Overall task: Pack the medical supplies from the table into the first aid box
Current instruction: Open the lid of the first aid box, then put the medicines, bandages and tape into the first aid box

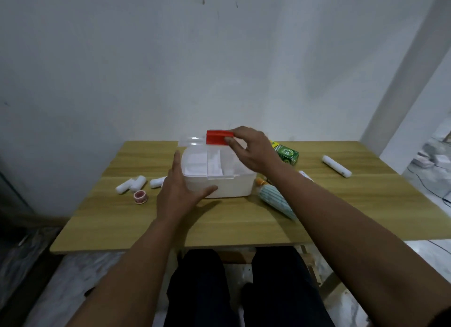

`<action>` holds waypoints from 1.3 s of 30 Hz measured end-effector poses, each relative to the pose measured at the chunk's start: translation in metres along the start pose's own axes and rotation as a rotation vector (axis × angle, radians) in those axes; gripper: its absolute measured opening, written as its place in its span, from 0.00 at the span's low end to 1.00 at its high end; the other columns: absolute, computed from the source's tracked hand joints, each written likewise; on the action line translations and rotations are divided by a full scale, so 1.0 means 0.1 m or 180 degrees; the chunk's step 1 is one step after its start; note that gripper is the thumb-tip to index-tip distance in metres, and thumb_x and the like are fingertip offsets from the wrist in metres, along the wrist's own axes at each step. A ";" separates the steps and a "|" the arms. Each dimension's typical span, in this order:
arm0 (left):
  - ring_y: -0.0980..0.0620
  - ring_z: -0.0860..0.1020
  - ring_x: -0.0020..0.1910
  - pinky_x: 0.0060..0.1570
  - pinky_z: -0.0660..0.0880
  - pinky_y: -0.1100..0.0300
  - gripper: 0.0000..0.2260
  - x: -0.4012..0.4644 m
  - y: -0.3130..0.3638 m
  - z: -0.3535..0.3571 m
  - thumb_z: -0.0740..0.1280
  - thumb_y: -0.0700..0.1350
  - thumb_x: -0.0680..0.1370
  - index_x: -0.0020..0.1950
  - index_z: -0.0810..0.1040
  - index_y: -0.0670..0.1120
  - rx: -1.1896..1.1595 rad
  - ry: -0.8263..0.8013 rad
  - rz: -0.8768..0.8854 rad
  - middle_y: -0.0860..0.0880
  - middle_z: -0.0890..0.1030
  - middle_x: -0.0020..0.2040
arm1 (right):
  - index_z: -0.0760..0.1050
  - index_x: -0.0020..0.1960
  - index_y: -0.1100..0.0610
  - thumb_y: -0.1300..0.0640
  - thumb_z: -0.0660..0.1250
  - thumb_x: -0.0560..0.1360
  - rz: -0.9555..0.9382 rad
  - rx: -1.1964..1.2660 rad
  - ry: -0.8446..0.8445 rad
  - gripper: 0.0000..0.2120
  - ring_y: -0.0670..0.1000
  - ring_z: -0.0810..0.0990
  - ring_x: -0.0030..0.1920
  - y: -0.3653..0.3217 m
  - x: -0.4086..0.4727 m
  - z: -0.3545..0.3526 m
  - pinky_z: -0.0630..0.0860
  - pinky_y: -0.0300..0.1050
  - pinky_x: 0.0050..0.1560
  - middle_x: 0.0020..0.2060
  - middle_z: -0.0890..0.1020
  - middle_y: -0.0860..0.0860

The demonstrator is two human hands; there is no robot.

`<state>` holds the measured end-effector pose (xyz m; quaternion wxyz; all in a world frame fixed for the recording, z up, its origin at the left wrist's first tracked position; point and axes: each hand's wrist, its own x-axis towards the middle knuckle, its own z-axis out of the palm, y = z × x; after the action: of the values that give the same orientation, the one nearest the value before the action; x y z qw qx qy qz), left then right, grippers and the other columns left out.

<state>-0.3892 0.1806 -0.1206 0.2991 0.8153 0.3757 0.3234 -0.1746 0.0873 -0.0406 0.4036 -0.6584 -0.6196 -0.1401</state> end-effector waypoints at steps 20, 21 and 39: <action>0.50 0.75 0.64 0.55 0.78 0.52 0.43 0.53 -0.09 -0.19 0.72 0.69 0.65 0.78 0.68 0.56 -0.0459 -0.0410 -0.0072 0.51 0.73 0.71 | 0.81 0.38 0.61 0.26 0.66 0.72 0.2146 0.0105 0.0065 0.36 0.53 0.85 0.38 0.53 1.34 -0.07 0.78 0.47 0.40 0.34 0.86 0.53; 0.49 0.75 0.65 0.56 0.78 0.52 0.44 0.54 -0.09 -0.20 0.72 0.68 0.66 0.79 0.66 0.57 -0.0410 -0.0463 -0.0021 0.51 0.72 0.73 | 0.79 0.38 0.62 0.23 0.64 0.70 0.2197 -0.0089 0.0132 0.39 0.54 0.84 0.38 0.58 1.30 -0.05 0.76 0.48 0.39 0.33 0.84 0.54; 0.60 0.70 0.64 0.59 0.70 0.57 0.35 0.45 0.10 -0.01 0.76 0.59 0.74 0.80 0.67 0.59 -0.0336 -0.0252 0.0157 0.65 0.72 0.65 | 0.81 0.65 0.56 0.51 0.69 0.77 0.2659 -0.0714 -0.0751 0.19 0.59 0.80 0.63 1.43 0.45 -0.34 0.77 0.55 0.65 0.64 0.82 0.55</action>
<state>-0.3626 0.2117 -0.0987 0.3483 0.8196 0.3258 0.3176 -0.0224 0.1085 -0.0399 0.2783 -0.9033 -0.3233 0.0447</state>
